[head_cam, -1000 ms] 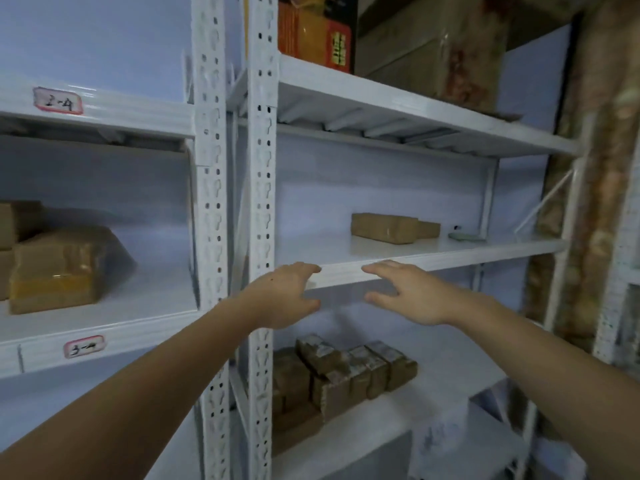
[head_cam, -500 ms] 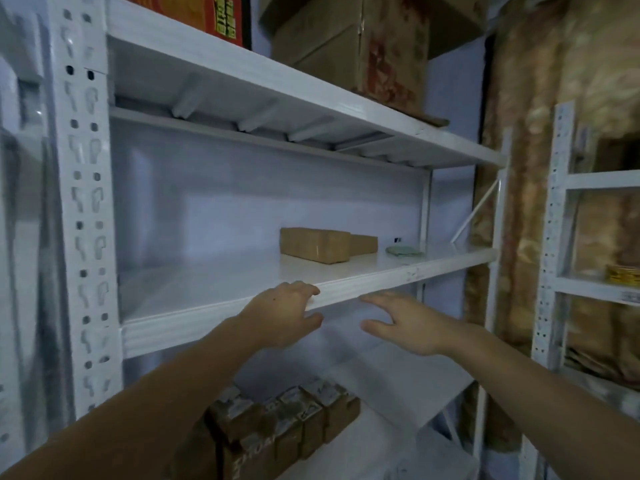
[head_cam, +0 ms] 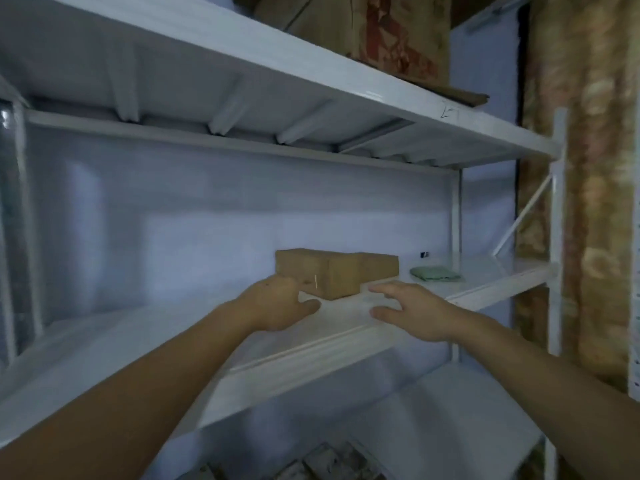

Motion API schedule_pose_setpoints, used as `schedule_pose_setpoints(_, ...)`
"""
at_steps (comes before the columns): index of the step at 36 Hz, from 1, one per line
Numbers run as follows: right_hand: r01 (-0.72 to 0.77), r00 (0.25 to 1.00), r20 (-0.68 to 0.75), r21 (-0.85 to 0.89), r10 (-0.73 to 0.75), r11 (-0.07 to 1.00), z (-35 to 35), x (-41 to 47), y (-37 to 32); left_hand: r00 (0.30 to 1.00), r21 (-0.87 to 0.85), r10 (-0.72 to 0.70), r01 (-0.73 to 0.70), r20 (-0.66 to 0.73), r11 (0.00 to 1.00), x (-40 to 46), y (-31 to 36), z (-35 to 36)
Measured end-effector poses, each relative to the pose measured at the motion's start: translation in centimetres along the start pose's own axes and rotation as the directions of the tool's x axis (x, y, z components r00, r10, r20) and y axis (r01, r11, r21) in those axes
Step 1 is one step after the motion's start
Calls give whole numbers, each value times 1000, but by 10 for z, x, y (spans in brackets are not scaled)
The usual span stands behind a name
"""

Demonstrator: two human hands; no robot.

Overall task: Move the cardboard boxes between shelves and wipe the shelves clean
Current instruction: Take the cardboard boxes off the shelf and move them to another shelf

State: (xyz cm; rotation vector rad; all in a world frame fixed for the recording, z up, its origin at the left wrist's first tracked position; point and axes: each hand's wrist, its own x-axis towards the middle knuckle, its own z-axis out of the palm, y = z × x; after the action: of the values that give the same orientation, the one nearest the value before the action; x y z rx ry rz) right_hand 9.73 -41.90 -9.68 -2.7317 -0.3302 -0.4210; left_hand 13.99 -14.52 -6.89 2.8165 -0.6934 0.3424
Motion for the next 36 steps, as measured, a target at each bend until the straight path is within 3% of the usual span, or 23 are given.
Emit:
schedule_pose_setpoints(6, -8, 979, -179, 427, 93, 904, 4, 77, 24, 977, -307, -211, 194, -24, 932, 57, 16, 8)
schedule_pose_setpoints(9, -27, 972, -170, 601, 162, 798, 7, 121, 31, 951, -530, -310, 254, -18, 809, 91, 33, 10)
schedule_pose_setpoints(13, -156, 970, 0, 767, 243, 623, 13, 176, 37, 875, -781, -482, 339, 55, 525, 131, 54, 12)
schedule_pose_setpoints(16, -214, 975, 142, 797, 169, 564, 25, 205, 37, 841, -813, -541, 330, 22, 480, 149, 58, 21)
schedule_pose_setpoints(20, -232, 972, 213, 806, 100, 545, 32, 213, 35, 806, -813, -590, 372, 43, 448, 152, 61, 35)
schedule_pose_setpoints(25, -356, 921, 389, 858, -14, 371, 29, 208, 34, 749, -841, -659, 396, 65, 368, 142, 69, 32)
schedule_pose_setpoints(28, -344, 924, 375, 899, -71, 271, 20, 197, 27, 731, -871, -680, 362, 45, 331, 128, 76, 30)
schedule_pose_setpoints(31, -316, 932, 341, 931, -122, 183, 16, 181, 16, 665, -915, -744, 262, -60, 307, 106, 73, 27)
schedule_pose_setpoints(36, -220, 932, 247, 967, -264, 125, 21, 127, -26, 686, -953, -719, 129, -114, 275, 44, 77, 16)
